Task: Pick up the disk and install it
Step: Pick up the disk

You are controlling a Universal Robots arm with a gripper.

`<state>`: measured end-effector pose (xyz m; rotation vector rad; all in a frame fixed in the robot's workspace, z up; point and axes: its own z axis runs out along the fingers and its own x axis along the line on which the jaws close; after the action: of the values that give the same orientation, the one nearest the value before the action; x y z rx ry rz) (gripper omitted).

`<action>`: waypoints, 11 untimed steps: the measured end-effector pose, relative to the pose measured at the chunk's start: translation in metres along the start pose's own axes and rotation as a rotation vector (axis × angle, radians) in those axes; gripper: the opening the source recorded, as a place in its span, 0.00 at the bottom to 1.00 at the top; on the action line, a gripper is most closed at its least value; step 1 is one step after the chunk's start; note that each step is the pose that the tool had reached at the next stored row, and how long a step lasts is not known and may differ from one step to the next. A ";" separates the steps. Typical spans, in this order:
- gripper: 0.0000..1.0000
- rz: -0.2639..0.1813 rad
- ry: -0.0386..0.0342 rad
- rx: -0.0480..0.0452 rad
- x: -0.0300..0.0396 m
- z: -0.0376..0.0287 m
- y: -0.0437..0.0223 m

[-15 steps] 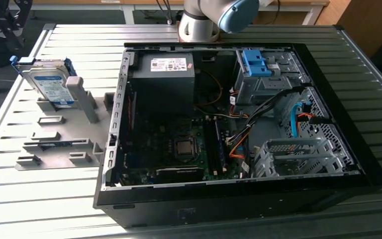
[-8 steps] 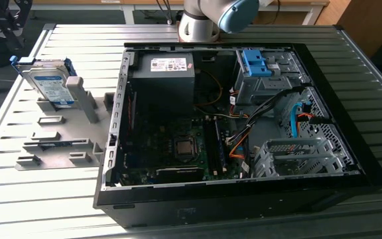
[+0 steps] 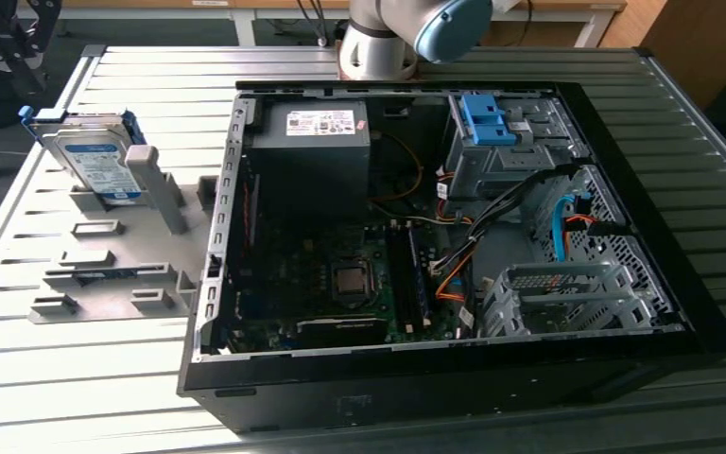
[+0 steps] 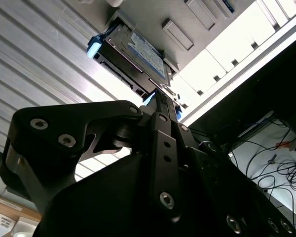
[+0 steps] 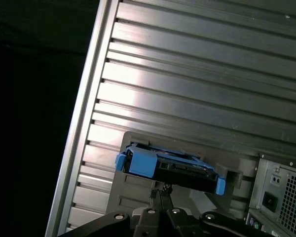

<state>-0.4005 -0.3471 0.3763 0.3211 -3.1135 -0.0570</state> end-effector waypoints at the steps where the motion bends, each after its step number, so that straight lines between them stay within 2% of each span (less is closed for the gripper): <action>1: 0.11 -0.002 0.0000 0.0000 0.0000 0.0000 0.0000; 11: 0.11 -0.016 0.0005 0.0001 0.0000 0.0000 0.0000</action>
<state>-0.4005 -0.3471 0.3762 0.3457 -3.1107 -0.0569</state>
